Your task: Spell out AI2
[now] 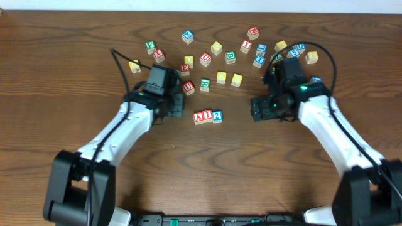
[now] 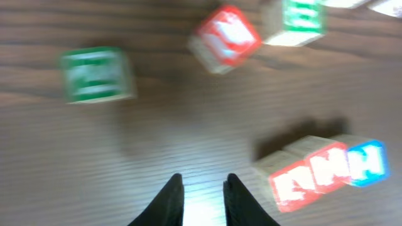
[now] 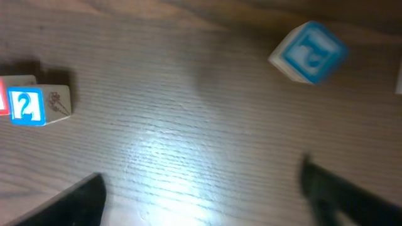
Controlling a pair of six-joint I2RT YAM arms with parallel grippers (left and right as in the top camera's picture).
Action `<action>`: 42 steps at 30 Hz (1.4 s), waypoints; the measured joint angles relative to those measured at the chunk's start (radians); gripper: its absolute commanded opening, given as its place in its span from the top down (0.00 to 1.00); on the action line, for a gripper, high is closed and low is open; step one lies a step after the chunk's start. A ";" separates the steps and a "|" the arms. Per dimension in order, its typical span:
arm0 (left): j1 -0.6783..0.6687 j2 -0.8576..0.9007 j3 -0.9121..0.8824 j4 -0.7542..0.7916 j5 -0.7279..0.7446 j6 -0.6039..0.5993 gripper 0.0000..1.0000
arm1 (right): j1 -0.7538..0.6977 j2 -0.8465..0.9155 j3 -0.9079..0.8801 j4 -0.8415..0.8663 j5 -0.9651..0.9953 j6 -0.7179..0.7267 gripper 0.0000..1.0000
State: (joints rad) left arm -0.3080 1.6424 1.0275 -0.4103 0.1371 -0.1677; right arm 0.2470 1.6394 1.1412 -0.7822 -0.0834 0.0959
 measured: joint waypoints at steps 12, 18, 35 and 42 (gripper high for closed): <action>0.177 -0.023 0.003 -0.116 -0.151 0.011 0.20 | 0.108 0.115 -0.002 0.149 -0.079 0.030 0.99; 0.195 -0.023 0.003 -0.117 -0.169 0.024 0.16 | 0.156 0.161 -0.002 0.176 -0.083 0.048 0.99; 0.195 -0.008 0.003 -0.082 -0.193 0.037 0.16 | 0.212 0.213 -0.003 0.252 -0.085 0.098 0.99; 0.195 -0.008 0.003 -0.080 -0.194 0.037 0.16 | 0.255 0.213 -0.003 0.281 -0.085 0.114 0.99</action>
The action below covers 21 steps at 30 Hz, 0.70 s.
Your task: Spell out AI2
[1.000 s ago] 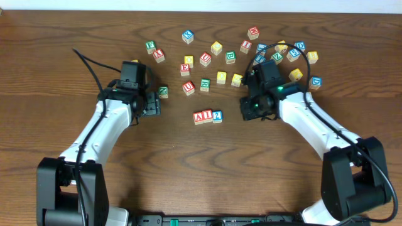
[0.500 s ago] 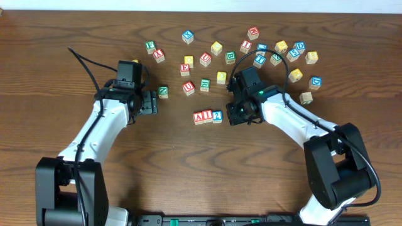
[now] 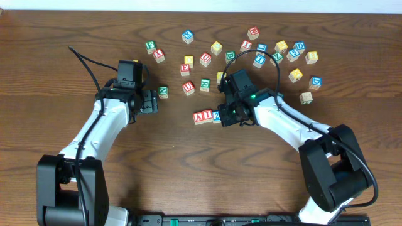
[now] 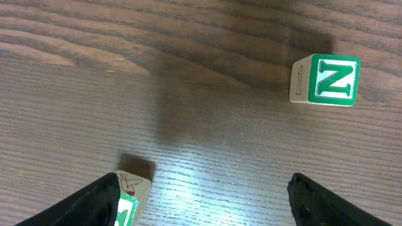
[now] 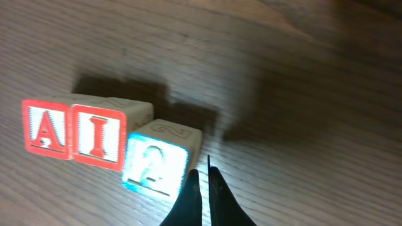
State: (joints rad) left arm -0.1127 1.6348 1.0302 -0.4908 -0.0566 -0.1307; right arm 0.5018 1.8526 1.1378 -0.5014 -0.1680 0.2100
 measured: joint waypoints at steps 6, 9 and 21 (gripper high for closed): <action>0.000 0.000 0.000 0.000 -0.002 0.000 0.16 | 0.013 0.000 0.000 0.009 0.000 0.010 0.99; 0.000 0.000 0.000 0.000 -0.002 0.000 0.16 | 0.013 0.000 0.000 0.010 0.000 0.010 0.99; 0.000 0.000 0.000 0.001 -0.002 0.000 0.16 | 0.013 0.000 0.000 0.013 0.000 0.010 0.99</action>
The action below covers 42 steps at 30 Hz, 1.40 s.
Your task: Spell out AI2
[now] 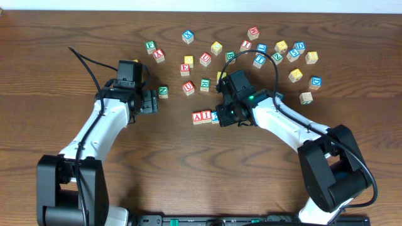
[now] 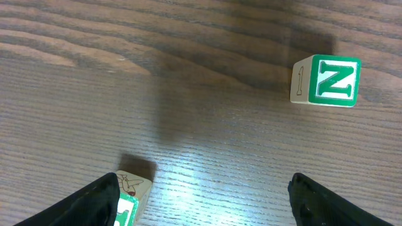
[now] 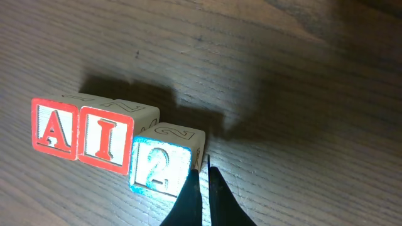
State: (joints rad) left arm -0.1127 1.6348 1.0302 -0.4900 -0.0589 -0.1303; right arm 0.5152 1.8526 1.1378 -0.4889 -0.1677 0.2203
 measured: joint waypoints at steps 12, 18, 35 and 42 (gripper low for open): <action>0.000 0.000 0.000 0.000 0.000 0.000 0.16 | 0.002 0.000 0.000 0.000 0.006 0.000 0.99; 0.000 0.000 0.000 0.001 0.000 0.000 0.16 | 0.001 0.000 0.000 0.015 0.083 0.000 0.99; 0.000 0.000 0.000 0.009 0.000 0.000 0.16 | -0.027 0.000 0.000 0.228 0.124 -0.008 0.99; 0.000 0.000 0.000 0.009 0.000 0.000 0.15 | -0.027 0.000 0.001 0.232 0.102 -0.012 0.99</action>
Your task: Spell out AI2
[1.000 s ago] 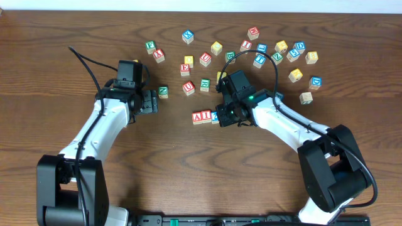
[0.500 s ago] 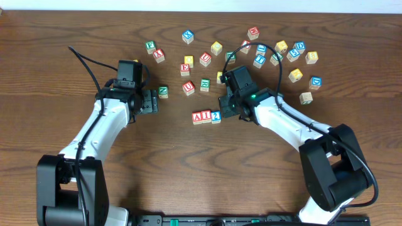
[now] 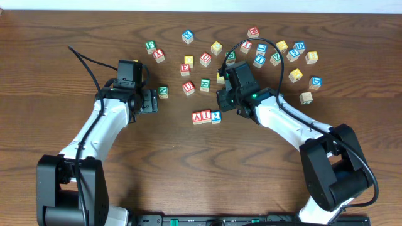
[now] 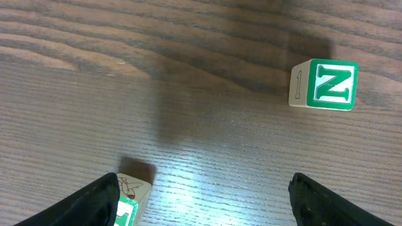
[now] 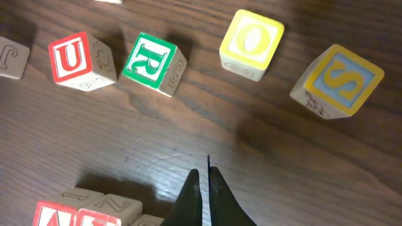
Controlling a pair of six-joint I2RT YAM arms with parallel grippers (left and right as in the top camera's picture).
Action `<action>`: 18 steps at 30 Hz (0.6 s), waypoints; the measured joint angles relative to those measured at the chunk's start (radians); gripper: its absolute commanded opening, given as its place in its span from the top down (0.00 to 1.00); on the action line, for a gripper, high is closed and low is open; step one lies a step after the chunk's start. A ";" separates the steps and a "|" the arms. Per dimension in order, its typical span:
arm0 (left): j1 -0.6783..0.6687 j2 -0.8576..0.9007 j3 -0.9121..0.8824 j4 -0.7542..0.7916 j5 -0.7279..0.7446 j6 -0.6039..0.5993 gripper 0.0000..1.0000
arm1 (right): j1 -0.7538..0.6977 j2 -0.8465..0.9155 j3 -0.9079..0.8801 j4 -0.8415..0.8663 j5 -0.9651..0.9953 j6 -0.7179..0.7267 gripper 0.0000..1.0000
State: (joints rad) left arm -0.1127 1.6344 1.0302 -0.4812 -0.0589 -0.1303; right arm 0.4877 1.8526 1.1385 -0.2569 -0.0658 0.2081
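Observation:
The red A block [image 3: 196, 117], red I block [image 3: 206, 117] and blue 2 block [image 3: 216, 116] stand touching in a row at mid-table. My right gripper [image 3: 223, 104] is shut and empty, just behind and right of the 2; in the right wrist view its fingertips [image 5: 202, 179] meet over bare wood, and the A block [image 5: 53, 215] shows at the lower left edge. My left gripper [image 3: 149, 102] stands wide open further left, holding nothing, with a green N block [image 4: 323, 83] ahead of it.
Loose letter blocks lie behind the row: red U [image 5: 74, 59], green R [image 5: 154, 63], yellow O [image 5: 251, 44], blue-and-yellow S [image 5: 339, 80], with several more across the back [image 3: 251, 47]. A green-faced block [image 4: 129, 199] sits against my left gripper's left finger.
My right gripper, still shut, has moved from the right side of the 2 block to behind the row, nearer the loose blocks. The left arm has not moved.
First my left gripper stood nearly shut left of the A-I-2 row and my right gripper open to its right. Then the left arm was off to the left, open by the N block, and the shut right fingertips touched the slightly skewed 2. Now the row is straight.

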 measured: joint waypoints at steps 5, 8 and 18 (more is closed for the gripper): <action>0.000 0.000 0.000 0.000 0.000 0.000 0.15 | 0.000 0.000 0.025 -0.037 -0.009 0.000 0.99; 0.000 0.000 0.000 0.000 0.000 0.000 0.15 | 0.000 0.000 0.041 -0.042 -0.009 0.000 0.99; 0.000 0.000 0.000 0.006 0.000 0.000 0.16 | 0.002 0.034 0.046 -0.035 -0.043 0.001 0.99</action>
State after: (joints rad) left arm -0.1127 1.6348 1.0302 -0.4747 -0.0589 -0.1303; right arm 0.4900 1.8870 1.1843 -0.2924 -0.1085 0.2089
